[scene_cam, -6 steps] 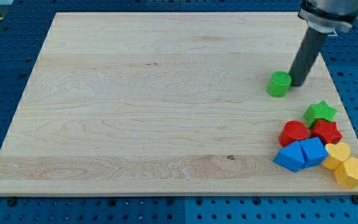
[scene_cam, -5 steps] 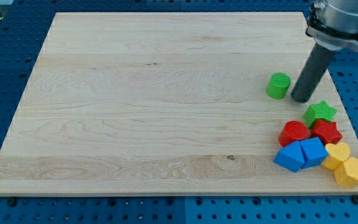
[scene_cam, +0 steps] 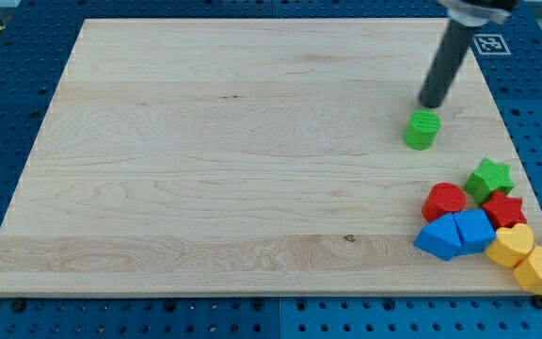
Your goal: Push the green circle closer to red circle
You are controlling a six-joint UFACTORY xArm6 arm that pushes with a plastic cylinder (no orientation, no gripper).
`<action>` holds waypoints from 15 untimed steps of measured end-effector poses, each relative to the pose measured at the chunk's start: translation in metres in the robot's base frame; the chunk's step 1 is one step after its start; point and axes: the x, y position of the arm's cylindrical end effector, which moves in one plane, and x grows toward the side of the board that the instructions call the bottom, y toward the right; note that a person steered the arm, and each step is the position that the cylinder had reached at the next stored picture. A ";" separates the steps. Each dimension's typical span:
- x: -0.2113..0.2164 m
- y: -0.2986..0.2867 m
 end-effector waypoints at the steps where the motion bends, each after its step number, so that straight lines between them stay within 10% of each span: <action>1: 0.011 -0.030; 15: 0.078 0.002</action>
